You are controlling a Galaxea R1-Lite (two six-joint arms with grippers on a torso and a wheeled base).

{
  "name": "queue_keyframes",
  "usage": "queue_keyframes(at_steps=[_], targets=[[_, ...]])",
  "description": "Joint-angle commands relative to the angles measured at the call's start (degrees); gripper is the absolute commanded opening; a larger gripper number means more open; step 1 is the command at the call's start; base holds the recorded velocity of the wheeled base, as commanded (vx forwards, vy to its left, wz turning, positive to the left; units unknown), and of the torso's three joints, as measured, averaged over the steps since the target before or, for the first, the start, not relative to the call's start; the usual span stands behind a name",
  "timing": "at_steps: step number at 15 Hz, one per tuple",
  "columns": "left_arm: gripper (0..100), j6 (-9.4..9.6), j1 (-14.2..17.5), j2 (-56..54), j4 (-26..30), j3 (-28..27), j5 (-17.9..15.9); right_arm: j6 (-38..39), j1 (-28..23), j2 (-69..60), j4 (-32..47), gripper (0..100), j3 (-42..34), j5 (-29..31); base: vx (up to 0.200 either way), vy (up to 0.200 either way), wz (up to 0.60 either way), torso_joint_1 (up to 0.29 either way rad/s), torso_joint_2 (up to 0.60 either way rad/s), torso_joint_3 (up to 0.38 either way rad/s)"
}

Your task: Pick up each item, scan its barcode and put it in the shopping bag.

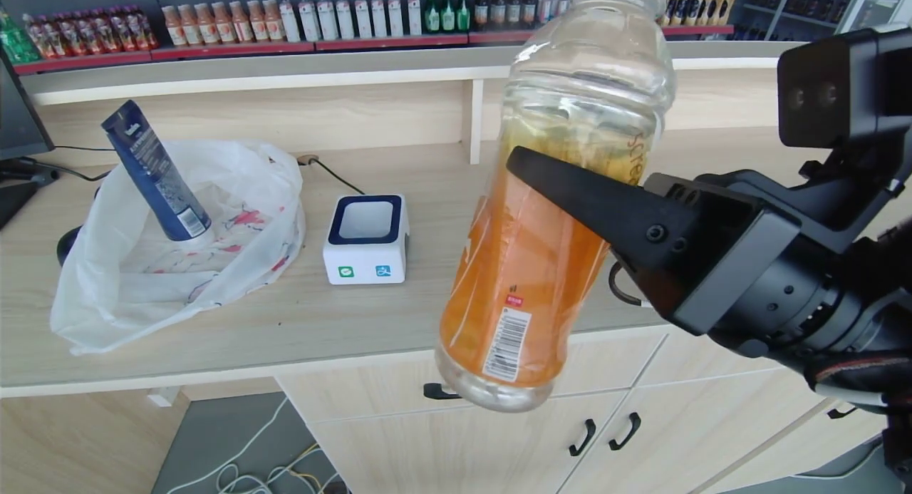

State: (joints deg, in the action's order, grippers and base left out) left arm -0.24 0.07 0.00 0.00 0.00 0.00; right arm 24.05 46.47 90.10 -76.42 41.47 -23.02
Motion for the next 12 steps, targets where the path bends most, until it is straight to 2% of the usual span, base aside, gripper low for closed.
queue_keyframes(at_steps=[1,12], targets=[[100,-0.02,0.01,0.00,0.00,0.00,0.00,1.52,0.02,1.13,0.05,0,1.77,-0.10,0.000,0.000,0.00,0.000,0.00,0.000],[100,-0.02,0.01,0.00,0.00,0.00,0.00,3.63,0.29,0.34,-0.04,0,1.95,-3.97,0.000,0.000,0.00,0.000,0.00,0.000]])
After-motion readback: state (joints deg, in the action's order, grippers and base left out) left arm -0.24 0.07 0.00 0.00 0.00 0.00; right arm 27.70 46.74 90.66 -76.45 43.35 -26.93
